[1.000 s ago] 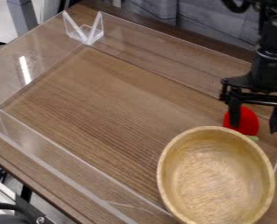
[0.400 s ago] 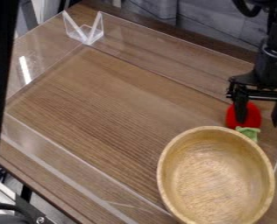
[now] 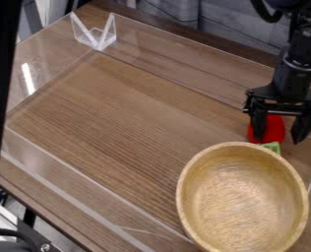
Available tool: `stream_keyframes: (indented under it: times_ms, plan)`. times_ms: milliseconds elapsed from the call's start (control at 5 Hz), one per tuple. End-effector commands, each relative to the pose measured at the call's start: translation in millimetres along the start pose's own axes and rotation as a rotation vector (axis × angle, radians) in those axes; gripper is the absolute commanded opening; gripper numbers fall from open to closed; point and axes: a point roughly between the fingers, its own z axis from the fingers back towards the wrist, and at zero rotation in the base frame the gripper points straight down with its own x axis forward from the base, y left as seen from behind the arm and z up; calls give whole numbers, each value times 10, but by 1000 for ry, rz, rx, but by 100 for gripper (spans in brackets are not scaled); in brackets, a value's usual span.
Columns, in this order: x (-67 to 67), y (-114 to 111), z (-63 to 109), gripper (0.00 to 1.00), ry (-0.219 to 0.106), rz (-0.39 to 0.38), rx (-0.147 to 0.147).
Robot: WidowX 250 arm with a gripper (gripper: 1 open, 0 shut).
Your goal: Move the red fruit to the left
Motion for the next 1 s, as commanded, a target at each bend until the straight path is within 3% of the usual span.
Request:
stream_keyframes:
  times_ms: [0, 200, 400, 600, 800]
  plan:
    - [24, -128, 220, 100, -53, 39, -44]
    - [13, -210, 214, 0, -56, 81, -38]
    - [40, -335, 112, 100, -63, 56, -27]
    - [82, -433, 17, 100, -67, 33, -17]
    - [138, -358, 81, 100, -69, 32, -6]
